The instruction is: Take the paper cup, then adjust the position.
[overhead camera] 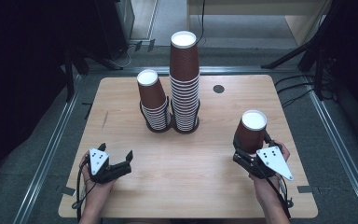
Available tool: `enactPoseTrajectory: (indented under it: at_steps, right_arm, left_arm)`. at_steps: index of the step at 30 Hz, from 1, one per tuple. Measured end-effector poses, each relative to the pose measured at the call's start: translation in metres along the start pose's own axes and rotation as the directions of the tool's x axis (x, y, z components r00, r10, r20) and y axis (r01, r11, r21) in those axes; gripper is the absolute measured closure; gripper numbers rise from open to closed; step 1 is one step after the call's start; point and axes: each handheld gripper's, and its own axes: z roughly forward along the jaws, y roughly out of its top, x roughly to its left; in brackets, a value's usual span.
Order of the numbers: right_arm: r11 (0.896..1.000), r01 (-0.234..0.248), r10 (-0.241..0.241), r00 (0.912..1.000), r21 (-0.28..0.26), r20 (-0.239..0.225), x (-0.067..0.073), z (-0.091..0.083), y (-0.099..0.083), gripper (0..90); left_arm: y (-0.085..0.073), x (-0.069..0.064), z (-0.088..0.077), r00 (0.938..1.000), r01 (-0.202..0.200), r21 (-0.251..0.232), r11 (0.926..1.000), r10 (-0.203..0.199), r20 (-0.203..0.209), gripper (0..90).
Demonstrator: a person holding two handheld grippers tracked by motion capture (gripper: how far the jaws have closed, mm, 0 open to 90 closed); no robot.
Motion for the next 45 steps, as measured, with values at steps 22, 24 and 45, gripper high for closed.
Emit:
enactPoseTrajectory:
  at_steps: [22,24,45]
  right_arm:
    - [0.988,0.150,-0.148,0.9880,0.032,-0.042,0.030,0.003,-0.015,13.0]
    - [0.985,0.169,-0.167,0.9845,0.035,-0.054,0.034,0.003,-0.017,13.0]
    - [0.946,0.324,-0.313,0.9334,0.033,-0.175,0.077,0.005,-0.027,12.9]
  left_arm:
    - [0.015,-0.050,-0.004,0.9830,0.004,-0.041,0.9992,0.003,0.184,0.0]
    - [0.017,-0.050,-0.005,0.9804,0.007,-0.040,0.9992,0.001,0.197,0.0]
    - [0.035,-0.066,-0.014,0.9368,0.016,-0.034,0.9993,-0.003,0.350,0.0]
